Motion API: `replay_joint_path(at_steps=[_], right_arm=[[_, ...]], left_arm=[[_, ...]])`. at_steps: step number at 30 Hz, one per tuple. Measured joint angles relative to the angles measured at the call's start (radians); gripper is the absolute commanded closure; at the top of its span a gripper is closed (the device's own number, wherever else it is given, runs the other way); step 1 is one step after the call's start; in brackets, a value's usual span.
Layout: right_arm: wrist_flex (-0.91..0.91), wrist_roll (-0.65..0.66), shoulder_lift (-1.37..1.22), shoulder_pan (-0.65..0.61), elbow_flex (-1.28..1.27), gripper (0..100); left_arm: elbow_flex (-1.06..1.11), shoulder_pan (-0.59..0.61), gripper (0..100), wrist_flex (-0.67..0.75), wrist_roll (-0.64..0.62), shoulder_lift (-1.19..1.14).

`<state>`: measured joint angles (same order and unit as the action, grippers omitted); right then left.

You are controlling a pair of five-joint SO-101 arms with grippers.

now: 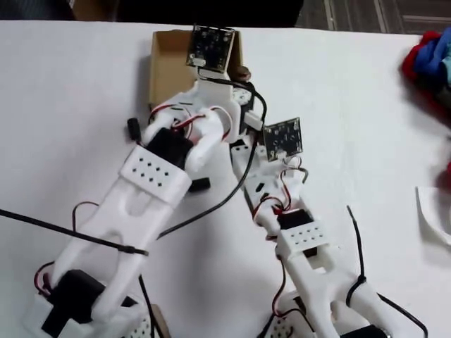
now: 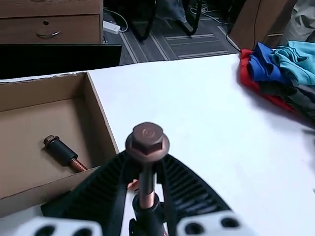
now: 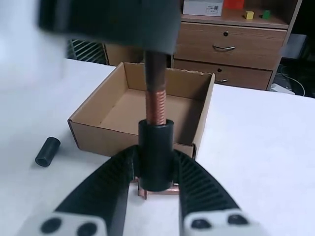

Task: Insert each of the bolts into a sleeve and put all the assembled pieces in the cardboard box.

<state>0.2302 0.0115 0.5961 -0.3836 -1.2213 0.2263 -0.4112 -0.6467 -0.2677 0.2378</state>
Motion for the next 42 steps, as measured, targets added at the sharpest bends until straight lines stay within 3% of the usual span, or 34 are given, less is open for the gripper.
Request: replay_joint_path(at_steps=[12, 17, 30, 42], right_arm=[[0.051, 0.000, 0.006, 0.025, 0.002, 97.8], [0.052, 0.000, 0.006, 0.031, 0.002, 97.8], [0.052, 0.000, 0.006, 0.032, 0.002, 97.8], [0.052, 0.000, 0.006, 0.032, 0.002, 97.8]], left_arm=[[0.015, -0.017, 97, -0.002, -0.005, -0.003], [0.015, -0.021, 89, -0.002, -0.002, -0.003], [0.015, 0.003, 89, -0.026, -0.061, -0.003], [-0.031, 0.006, 84, -0.115, -0.061, -0.003]])
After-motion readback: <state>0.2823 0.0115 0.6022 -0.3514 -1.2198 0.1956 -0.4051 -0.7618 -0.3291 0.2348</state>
